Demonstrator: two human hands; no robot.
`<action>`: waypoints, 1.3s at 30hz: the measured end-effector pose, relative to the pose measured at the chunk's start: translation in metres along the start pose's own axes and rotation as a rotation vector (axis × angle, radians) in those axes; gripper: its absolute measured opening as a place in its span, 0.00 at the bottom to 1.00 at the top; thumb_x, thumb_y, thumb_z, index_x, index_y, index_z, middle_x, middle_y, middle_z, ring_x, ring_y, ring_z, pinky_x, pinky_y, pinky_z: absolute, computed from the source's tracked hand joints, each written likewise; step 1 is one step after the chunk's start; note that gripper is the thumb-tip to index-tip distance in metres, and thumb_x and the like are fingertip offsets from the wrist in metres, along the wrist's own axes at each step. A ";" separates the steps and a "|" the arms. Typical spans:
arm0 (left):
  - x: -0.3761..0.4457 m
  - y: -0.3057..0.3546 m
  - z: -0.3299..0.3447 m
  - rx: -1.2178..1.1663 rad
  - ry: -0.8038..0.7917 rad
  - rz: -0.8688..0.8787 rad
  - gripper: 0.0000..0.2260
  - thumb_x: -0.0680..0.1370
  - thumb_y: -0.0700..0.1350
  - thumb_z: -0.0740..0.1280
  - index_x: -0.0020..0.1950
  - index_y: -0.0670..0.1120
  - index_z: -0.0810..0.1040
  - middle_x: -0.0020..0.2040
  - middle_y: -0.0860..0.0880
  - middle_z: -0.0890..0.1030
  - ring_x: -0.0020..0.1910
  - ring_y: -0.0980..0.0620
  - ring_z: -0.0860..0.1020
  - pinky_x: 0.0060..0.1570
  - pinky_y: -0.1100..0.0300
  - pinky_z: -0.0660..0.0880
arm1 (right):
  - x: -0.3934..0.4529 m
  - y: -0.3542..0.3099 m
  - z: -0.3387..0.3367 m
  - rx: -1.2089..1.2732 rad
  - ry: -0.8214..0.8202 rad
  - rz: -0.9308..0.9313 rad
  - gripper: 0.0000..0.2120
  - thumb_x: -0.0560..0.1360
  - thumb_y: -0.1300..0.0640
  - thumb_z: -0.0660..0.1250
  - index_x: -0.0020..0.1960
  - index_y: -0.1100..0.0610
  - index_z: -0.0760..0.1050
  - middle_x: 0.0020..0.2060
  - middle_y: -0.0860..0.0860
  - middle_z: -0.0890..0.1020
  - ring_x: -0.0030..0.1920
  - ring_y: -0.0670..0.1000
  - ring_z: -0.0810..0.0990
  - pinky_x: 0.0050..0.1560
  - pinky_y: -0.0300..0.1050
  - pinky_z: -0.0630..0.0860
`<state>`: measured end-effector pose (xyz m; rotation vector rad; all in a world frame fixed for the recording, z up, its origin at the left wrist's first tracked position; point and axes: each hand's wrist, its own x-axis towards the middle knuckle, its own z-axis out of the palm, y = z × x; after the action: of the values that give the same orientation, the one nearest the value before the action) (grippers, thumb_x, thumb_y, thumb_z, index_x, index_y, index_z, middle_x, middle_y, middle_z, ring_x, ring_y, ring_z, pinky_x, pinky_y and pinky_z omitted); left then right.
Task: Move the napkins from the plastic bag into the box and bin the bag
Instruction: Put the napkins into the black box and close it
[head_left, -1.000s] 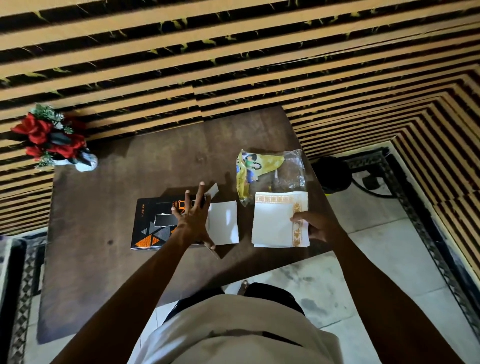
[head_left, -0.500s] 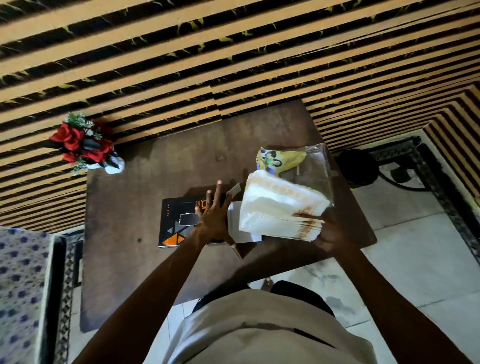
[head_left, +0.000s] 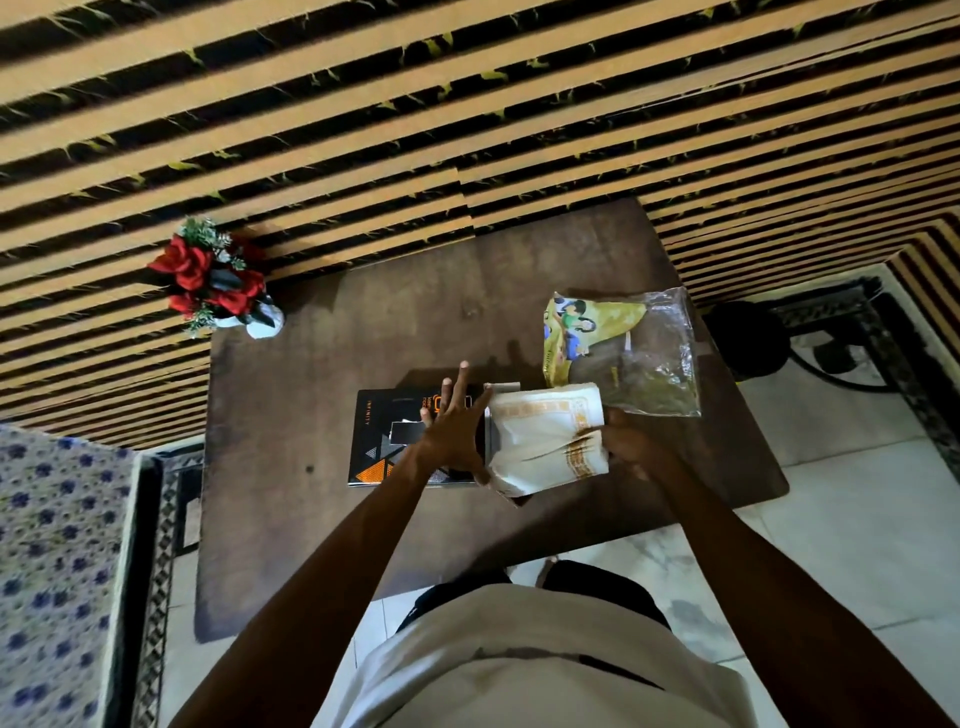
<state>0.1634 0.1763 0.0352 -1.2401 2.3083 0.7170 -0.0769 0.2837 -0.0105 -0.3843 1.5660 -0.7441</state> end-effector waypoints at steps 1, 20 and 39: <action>0.000 -0.003 -0.001 -0.019 -0.003 0.009 0.59 0.59 0.56 0.81 0.79 0.52 0.46 0.77 0.42 0.29 0.75 0.34 0.34 0.68 0.24 0.47 | 0.002 0.000 0.003 -0.006 0.022 -0.015 0.20 0.78 0.67 0.61 0.70 0.62 0.68 0.52 0.56 0.82 0.38 0.49 0.85 0.31 0.40 0.81; -0.002 -0.008 0.003 -0.088 0.016 0.056 0.56 0.61 0.54 0.80 0.79 0.53 0.48 0.77 0.42 0.31 0.76 0.34 0.35 0.68 0.24 0.46 | 0.000 -0.014 0.039 -0.090 -0.115 0.007 0.18 0.78 0.59 0.63 0.67 0.61 0.71 0.55 0.57 0.79 0.50 0.58 0.81 0.47 0.53 0.80; -0.011 -0.016 0.017 -0.212 0.175 0.139 0.06 0.75 0.51 0.67 0.50 0.52 0.80 0.80 0.49 0.48 0.78 0.40 0.39 0.69 0.24 0.45 | 0.017 -0.005 0.067 -0.127 -0.022 -0.124 0.37 0.62 0.67 0.79 0.68 0.60 0.68 0.60 0.58 0.80 0.57 0.57 0.81 0.52 0.54 0.82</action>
<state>0.1847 0.1866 0.0245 -1.2881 2.5342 0.9577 -0.0155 0.2539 -0.0194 -0.5859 1.5838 -0.7345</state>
